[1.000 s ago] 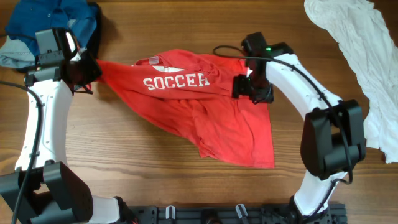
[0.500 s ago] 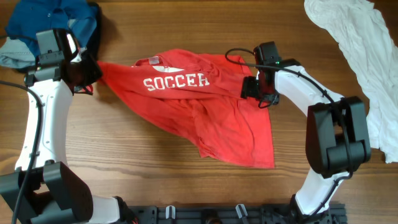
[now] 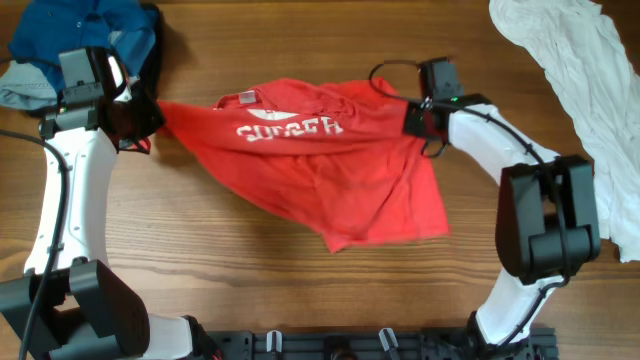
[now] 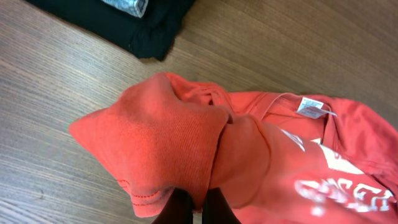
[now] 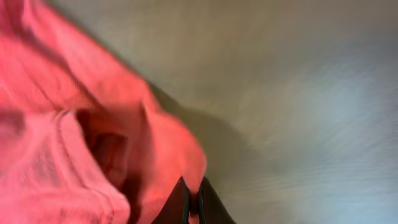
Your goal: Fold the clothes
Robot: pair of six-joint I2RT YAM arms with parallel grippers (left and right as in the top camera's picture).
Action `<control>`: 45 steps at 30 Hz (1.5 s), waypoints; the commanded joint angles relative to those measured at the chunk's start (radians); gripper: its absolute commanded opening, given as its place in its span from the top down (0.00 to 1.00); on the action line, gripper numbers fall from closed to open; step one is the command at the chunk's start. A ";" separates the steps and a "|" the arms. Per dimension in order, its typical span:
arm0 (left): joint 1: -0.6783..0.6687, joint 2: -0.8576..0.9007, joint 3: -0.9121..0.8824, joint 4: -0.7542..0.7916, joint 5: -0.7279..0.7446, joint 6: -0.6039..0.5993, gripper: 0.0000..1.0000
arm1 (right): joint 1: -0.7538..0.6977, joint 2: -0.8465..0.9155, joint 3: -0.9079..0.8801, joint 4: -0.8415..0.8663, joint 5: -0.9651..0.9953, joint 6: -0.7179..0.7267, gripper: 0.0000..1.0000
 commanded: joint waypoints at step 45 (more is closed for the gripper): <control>0.007 -0.013 0.013 -0.034 0.051 -0.013 0.96 | 0.537 -0.177 -0.088 -0.608 -0.364 -0.032 0.14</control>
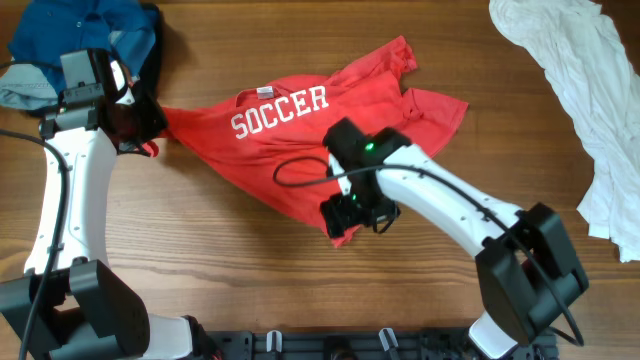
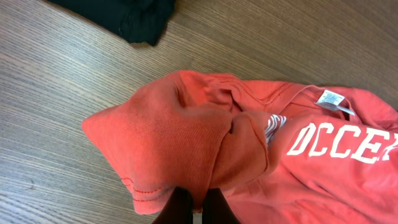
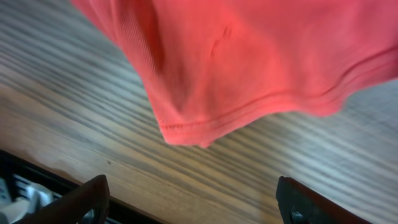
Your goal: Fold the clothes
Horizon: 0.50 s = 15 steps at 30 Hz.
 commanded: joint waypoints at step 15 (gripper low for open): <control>0.007 -0.013 0.013 -0.046 0.024 -0.013 0.96 | 0.054 0.035 -0.128 0.278 0.004 0.060 0.40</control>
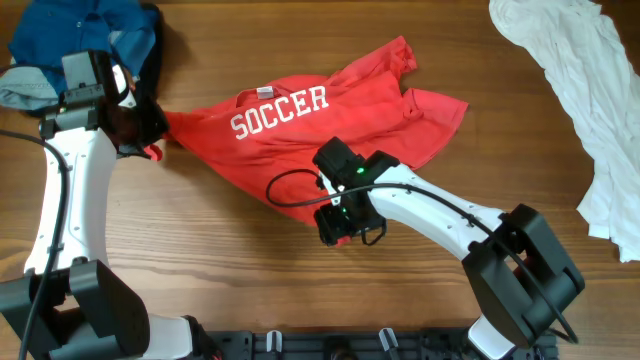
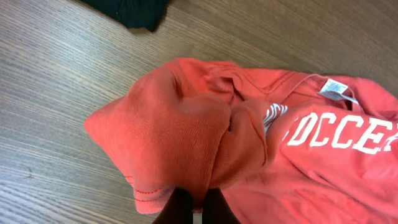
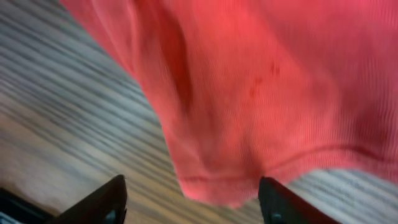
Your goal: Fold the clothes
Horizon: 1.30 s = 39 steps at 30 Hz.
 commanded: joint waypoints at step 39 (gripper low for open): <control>-0.045 -0.212 0.017 -0.275 0.031 -0.047 0.96 | -0.616 -0.216 0.422 -0.437 -0.094 -0.193 0.96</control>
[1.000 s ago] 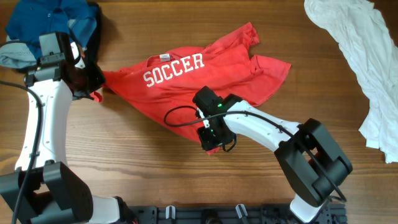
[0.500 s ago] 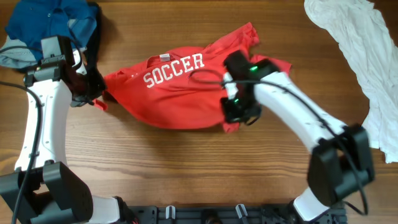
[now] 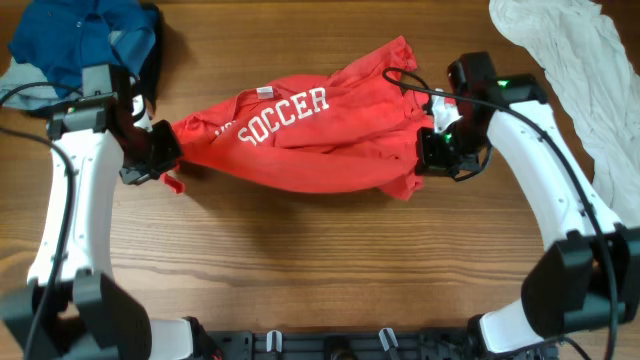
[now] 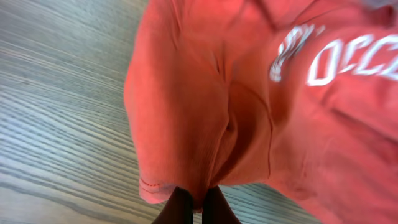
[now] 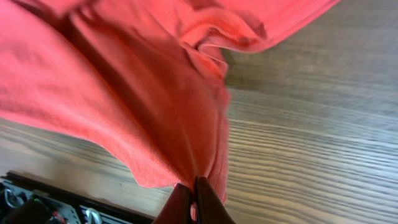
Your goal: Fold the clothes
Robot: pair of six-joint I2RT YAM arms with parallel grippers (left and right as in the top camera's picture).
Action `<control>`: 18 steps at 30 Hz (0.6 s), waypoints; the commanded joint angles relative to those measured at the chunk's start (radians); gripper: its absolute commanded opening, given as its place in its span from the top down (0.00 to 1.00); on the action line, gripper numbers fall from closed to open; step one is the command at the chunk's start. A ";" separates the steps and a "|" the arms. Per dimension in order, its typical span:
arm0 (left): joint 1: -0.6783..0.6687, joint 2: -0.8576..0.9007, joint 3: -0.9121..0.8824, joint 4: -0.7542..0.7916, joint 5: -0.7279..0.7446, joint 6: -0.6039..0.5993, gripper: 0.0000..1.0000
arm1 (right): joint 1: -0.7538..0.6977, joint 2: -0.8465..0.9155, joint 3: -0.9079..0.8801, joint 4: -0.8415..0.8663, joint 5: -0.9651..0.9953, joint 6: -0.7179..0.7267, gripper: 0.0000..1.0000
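A red T-shirt [image 3: 310, 140] with white "SOCCER" lettering is stretched across the middle of the wooden table [image 3: 300, 250]. My left gripper [image 3: 155, 160] is shut on its left end, bunched red cloth [image 4: 186, 124] rising from the black fingers [image 4: 180, 208]. My right gripper [image 3: 432, 160] is shut on the shirt's right lower part, cloth [image 5: 155, 93] pinched between its fingers [image 5: 202, 199]. The shirt hangs between both grippers in a long bundle, sagging in the middle.
A pile of blue and dark clothes [image 3: 80, 40] lies at the back left corner. A white garment [image 3: 585, 80] drapes along the right side. A black rail [image 3: 370, 345] runs along the table's front edge.
My right gripper, open over the shirt's lower hem near the table's middle, is now shut on cloth at the right. My left gripper, still shut, has moved nearer and rightward.
At first both grippers held the shirt at its two upper ends. Then the right gripper was open at the lower hem in the middle, the shirt lying flat with the lettering upright. Now both grippers hold it as a long bundle.
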 commanded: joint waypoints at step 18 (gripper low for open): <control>-0.002 -0.682 0.067 0.288 0.029 -0.038 0.96 | -0.183 -0.177 0.515 -0.084 0.039 -0.051 0.96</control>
